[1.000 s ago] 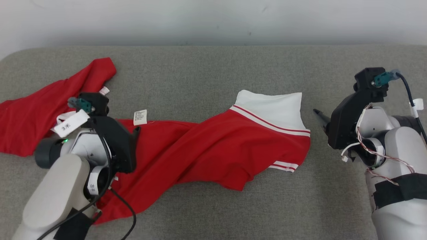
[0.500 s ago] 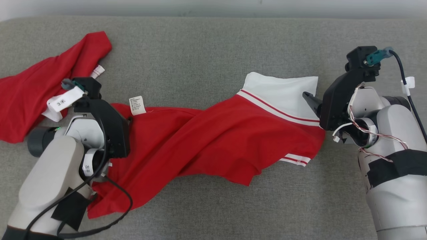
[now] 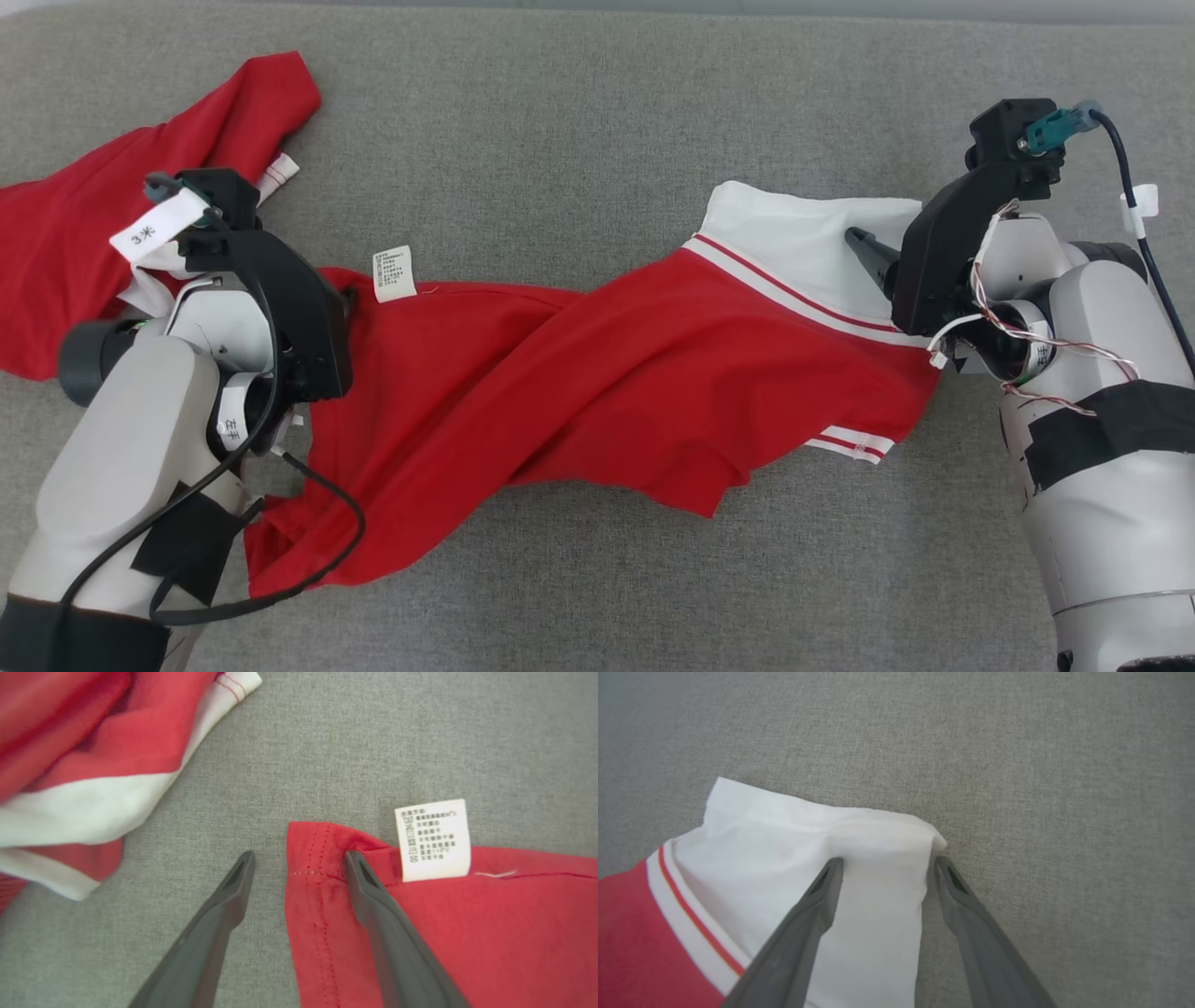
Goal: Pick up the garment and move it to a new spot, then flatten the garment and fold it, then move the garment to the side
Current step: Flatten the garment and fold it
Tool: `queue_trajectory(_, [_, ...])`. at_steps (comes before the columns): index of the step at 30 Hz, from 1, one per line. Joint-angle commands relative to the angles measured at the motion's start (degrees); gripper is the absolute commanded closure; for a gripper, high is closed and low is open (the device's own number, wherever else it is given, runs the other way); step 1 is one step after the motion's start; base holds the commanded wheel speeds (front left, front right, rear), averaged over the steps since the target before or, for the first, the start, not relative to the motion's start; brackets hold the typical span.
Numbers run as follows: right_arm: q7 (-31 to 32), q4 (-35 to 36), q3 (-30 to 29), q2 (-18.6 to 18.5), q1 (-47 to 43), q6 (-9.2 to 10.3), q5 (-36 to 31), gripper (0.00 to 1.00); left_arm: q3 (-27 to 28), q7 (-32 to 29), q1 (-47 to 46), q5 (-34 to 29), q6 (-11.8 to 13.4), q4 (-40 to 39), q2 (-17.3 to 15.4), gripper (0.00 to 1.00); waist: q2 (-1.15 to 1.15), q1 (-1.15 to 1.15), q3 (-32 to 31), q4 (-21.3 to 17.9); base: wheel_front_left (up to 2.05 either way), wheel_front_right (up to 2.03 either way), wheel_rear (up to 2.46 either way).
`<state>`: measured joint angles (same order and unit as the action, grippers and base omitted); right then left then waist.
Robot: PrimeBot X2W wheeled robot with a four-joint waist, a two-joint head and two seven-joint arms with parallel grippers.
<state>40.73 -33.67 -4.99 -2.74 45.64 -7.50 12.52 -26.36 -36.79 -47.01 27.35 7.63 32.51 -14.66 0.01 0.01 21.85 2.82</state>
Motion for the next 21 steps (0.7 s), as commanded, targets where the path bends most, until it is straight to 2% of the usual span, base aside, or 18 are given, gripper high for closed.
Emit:
queue_trajectory(1, [-0.33, -0.08, -0.29, -0.28, 0.84, 0.02, -0.34, 0.00, -0.01, -0.13, -0.18, 0.75, 0.11, 0.12, -0.41, 0.00, -0.01, -0.01, -0.12, 0.00, 0.00, 0.00, 0.00])
queue_trajectory(6, [-0.03, -0.28, -0.91, -0.28, 1.25, 0.02, -0.96, 0.00, -0.33, -1.05, 0.29, 1.12, 0.04, -0.44, -0.69, 0.00, -0.01, -0.01, -0.67, -0.17, 0.00, 0.00, 0.00])
queue_trajectory(7, [0.09, -0.29, -0.93, -0.31, 1.32, 0.02, -1.13, 0.00, -0.42, -1.37, 0.38, 1.29, -0.05, -0.50, -0.59, 0.13, -0.01, -0.01, -0.75, -0.24, 0.00, 0.00, 0.00])
queue_trajectory(8, [0.26, -0.26, -0.95, -0.37, 1.35, 0.02, -1.22, 0.00, -0.58, -1.54, 0.47, 1.28, -0.11, -0.52, -0.50, 0.39, -0.01, -0.01, -0.81, -0.29, 0.00, 0.00, 0.00])
queue_trajectory(9, [0.45, -0.22, -0.94, -0.43, 1.33, 0.02, -1.39, 0.00, -0.64, -1.71, 0.54, 1.14, -0.09, -0.56, -0.46, 0.49, -0.01, -0.01, -0.86, -0.35, 0.00, 0.00, 0.00])
queue_trajectory(11, [1.02, -0.24, -0.84, -0.56, 1.28, 0.02, -1.51, 0.00, -0.78, -1.95, 0.66, 1.33, -0.03, -0.61, -0.40, 0.54, -0.01, -0.01, -0.88, -0.49, 0.00, 0.00, 0.00])
queue_trajectory(18, [1.98, 0.51, -0.17, -1.10, 2.02, 0.02, -1.95, 0.00, -1.29, -2.31, 0.63, 1.42, 0.20, 0.04, -0.36, 0.54, -0.01, -0.01, -0.45, -0.67, 0.00, 0.00, 0.00])
queue_trajectory(20, [1.91, 0.44, 0.01, -1.01, 2.45, 0.02, -1.72, 0.00, -1.70, -2.54, 0.83, 1.44, 0.17, 0.30, -0.04, 0.64, -0.01, -0.01, -0.35, -0.44, 0.00, 0.00, 0.00])
queue_trajectory(21, [1.92, 0.24, 0.01, -0.98, 2.50, 0.02, -1.54, 0.00, -1.92, -2.59, 0.94, 1.39, 0.14, 0.35, 0.11, 0.76, -0.01, -0.01, -0.34, -0.30, 0.00, 0.00, 0.00])
